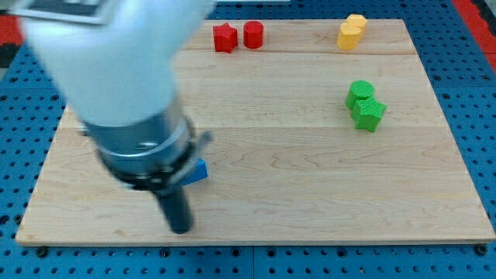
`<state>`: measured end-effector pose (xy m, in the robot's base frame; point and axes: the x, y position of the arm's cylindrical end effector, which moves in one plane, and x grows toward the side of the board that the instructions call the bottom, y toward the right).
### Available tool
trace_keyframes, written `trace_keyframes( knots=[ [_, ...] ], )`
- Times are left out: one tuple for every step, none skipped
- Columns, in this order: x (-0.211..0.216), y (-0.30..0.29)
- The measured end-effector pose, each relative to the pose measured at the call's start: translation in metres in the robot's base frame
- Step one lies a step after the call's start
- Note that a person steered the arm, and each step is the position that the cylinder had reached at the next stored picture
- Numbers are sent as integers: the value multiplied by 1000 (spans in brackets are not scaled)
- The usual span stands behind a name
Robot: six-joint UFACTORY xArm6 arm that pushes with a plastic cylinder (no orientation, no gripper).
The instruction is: Push the blue triangle towards the blue cube
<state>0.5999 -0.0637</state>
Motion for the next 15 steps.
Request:
trace_keyframes(
  knots=[
    [-16, 50],
    [-25, 57],
    [-28, 55],
    [-43, 29],
    [-54, -4],
    [-55, -14],
    [-55, -14],
    [-55, -11],
    [-63, -11],
    [-82, -11],
    [-83, -11],
    [-89, -11],
    [-102, -13],
    [-113, -21],
    [-122, -38]
  ],
)
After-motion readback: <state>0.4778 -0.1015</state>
